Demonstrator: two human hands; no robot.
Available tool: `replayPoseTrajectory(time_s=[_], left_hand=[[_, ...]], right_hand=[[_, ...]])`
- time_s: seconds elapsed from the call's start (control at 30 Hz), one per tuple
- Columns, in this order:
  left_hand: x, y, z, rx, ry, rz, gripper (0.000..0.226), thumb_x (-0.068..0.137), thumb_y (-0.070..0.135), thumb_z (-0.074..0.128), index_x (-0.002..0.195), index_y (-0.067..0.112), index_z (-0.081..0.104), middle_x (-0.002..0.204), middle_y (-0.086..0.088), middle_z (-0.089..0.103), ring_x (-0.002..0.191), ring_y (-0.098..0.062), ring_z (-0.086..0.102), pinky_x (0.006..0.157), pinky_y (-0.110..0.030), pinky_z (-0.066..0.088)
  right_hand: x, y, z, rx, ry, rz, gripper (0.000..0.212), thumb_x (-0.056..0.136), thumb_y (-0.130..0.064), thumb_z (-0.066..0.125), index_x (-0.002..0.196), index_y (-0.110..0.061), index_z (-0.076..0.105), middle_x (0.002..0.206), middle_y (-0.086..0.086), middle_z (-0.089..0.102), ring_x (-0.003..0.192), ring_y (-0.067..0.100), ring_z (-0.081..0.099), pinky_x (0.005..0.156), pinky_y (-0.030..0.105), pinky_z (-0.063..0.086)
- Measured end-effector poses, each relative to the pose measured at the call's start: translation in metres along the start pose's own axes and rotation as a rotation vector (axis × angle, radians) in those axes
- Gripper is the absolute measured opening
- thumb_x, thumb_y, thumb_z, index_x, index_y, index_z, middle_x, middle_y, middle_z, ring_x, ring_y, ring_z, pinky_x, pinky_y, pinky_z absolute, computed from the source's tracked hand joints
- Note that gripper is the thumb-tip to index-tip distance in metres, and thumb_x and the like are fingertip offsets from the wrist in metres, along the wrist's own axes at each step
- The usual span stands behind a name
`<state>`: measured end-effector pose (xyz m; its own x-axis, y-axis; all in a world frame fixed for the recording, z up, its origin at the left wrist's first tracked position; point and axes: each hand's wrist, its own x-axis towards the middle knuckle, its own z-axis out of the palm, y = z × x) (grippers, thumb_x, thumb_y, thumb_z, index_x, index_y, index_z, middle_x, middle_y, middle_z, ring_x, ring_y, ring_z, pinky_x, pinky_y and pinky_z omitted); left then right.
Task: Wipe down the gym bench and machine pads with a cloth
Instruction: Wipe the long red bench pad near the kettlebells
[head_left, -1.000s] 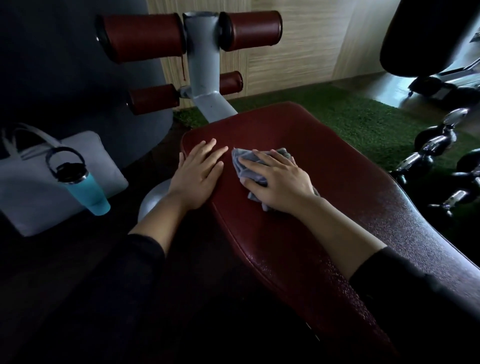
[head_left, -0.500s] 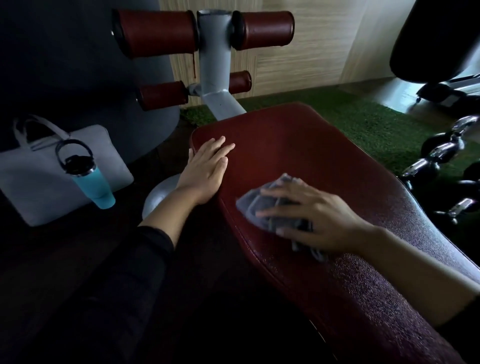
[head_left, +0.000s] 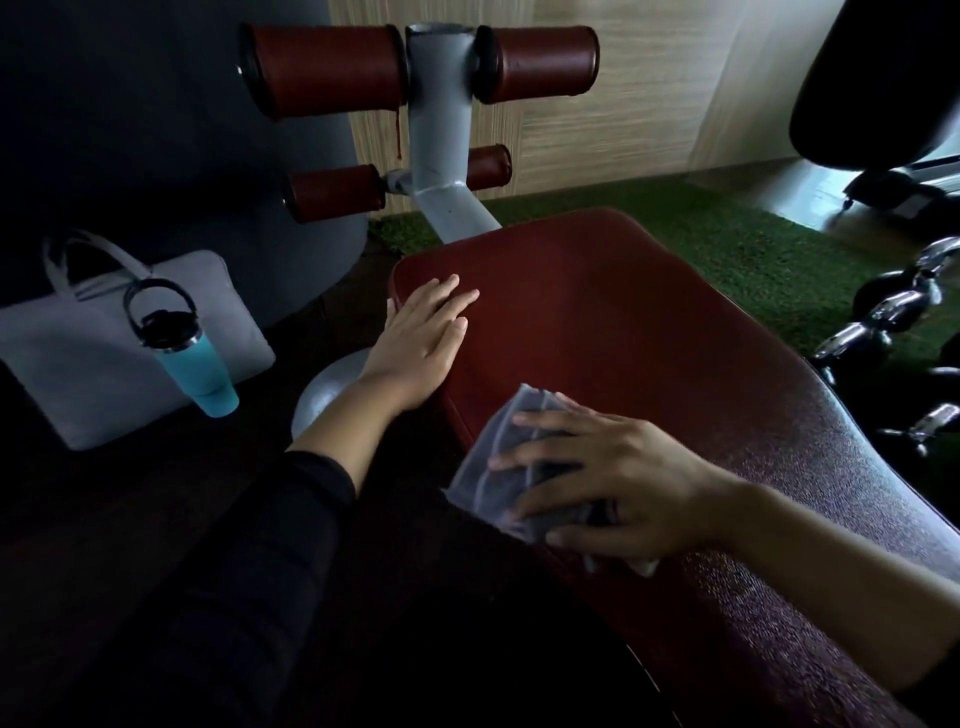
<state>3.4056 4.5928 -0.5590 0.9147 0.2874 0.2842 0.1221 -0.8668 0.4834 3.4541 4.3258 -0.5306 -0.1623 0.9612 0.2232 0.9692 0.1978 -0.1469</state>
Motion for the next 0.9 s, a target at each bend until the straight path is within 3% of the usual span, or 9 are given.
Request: replayPoseTrajectory(time_s=[0.13, 0.23, 0.33, 0.43, 0.53, 0.63, 0.77, 0.83, 0.9], left_hand=[[-0.002, -0.001, 0.0, -0.023, 0.003, 0.014, 0.045, 0.105, 0.032, 0.022, 0.149, 0.032, 0.032, 0.16, 0.011, 0.016, 0.148, -0.007, 0.002, 0.116, -0.039, -0.011], [-0.004, -0.002, -0.003, -0.031, 0.013, 0.045, 0.051, 0.101, 0.037, 0.017, 0.149, 0.029, 0.033, 0.16, 0.008, 0.018, 0.148, -0.009, 0.003, 0.117, -0.042, -0.009], [-0.003, -0.004, -0.005, -0.026, -0.025, 0.067, 0.046, 0.105, 0.03, 0.02, 0.149, 0.027, 0.031, 0.161, 0.007, 0.015, 0.148, -0.01, 0.002, 0.117, -0.046, -0.007], [-0.001, -0.002, -0.005, -0.044, -0.018, 0.021, 0.043, 0.107, 0.026, 0.021, 0.149, 0.028, 0.033, 0.16, 0.011, 0.017, 0.147, -0.007, 0.004, 0.117, -0.043, -0.007], [-0.001, 0.0, -0.004, -0.039, -0.009, 0.01, 0.044, 0.107, 0.027, 0.021, 0.148, 0.03, 0.033, 0.159, 0.012, 0.017, 0.147, -0.006, 0.004, 0.117, -0.04, -0.008], [-0.002, -0.001, -0.003, -0.046, -0.01, 0.007, 0.044, 0.107, 0.028, 0.02, 0.149, 0.031, 0.032, 0.159, 0.013, 0.016, 0.147, -0.004, 0.002, 0.118, -0.039, -0.009], [-0.005, -0.001, -0.003, -0.082, 0.012, 0.023, 0.044, 0.107, 0.029, 0.021, 0.148, 0.03, 0.034, 0.159, 0.012, 0.017, 0.146, -0.003, 0.002, 0.116, -0.037, -0.011], [-0.004, -0.002, -0.003, -0.078, 0.017, 0.039, 0.046, 0.105, 0.033, 0.019, 0.148, 0.029, 0.035, 0.159, 0.01, 0.019, 0.147, -0.006, 0.005, 0.117, -0.041, -0.008], [-0.003, -0.002, -0.004, -0.063, 0.0, 0.037, 0.05, 0.102, 0.036, 0.017, 0.148, 0.028, 0.034, 0.159, 0.009, 0.018, 0.147, -0.007, 0.005, 0.117, -0.044, -0.006]], right_hand=[[0.008, 0.046, -0.014, -0.019, 0.031, 0.215, 0.042, 0.094, -0.059, 0.044, 0.132, -0.043, 0.054, 0.149, -0.016, 0.039, 0.142, 0.007, 0.028, 0.11, 0.048, 0.036], [0.04, 0.056, -0.011, -0.02, 0.092, 0.436, 0.048, 0.087, -0.067, 0.035, 0.132, -0.054, 0.046, 0.15, -0.027, 0.031, 0.141, -0.002, 0.022, 0.111, 0.038, 0.035], [0.067, 0.03, 0.003, -0.085, 0.073, 0.392, 0.047, 0.087, -0.064, 0.033, 0.129, -0.052, 0.051, 0.152, -0.018, 0.034, 0.145, 0.011, 0.022, 0.115, 0.038, 0.022], [0.046, 0.001, 0.012, -0.117, 0.087, 0.153, 0.035, 0.09, -0.052, 0.047, 0.119, -0.042, 0.064, 0.143, -0.012, 0.048, 0.143, 0.017, 0.03, 0.114, 0.046, 0.029], [0.011, 0.005, 0.001, 0.011, 0.04, 0.005, 0.028, 0.092, -0.043, 0.06, 0.117, -0.035, 0.068, 0.141, -0.011, 0.052, 0.143, 0.014, 0.029, 0.114, 0.046, 0.031], [-0.006, 0.037, -0.011, 0.052, 0.034, 0.117, 0.034, 0.093, -0.043, 0.058, 0.126, -0.035, 0.062, 0.146, -0.01, 0.046, 0.143, 0.013, 0.029, 0.113, 0.047, 0.032], [0.015, 0.058, -0.015, -0.014, 0.099, 0.411, 0.046, 0.089, -0.064, 0.036, 0.132, -0.052, 0.047, 0.149, -0.026, 0.035, 0.142, -0.001, 0.022, 0.11, 0.04, 0.037], [0.037, 0.048, -0.006, -0.062, 0.097, 0.432, 0.048, 0.088, -0.064, 0.032, 0.133, -0.053, 0.046, 0.15, -0.025, 0.032, 0.144, 0.005, 0.021, 0.114, 0.041, 0.031], [0.048, 0.031, 0.006, -0.07, 0.119, 0.347, 0.043, 0.089, -0.059, 0.039, 0.129, -0.049, 0.053, 0.149, -0.018, 0.038, 0.144, 0.012, 0.025, 0.115, 0.044, 0.03]])
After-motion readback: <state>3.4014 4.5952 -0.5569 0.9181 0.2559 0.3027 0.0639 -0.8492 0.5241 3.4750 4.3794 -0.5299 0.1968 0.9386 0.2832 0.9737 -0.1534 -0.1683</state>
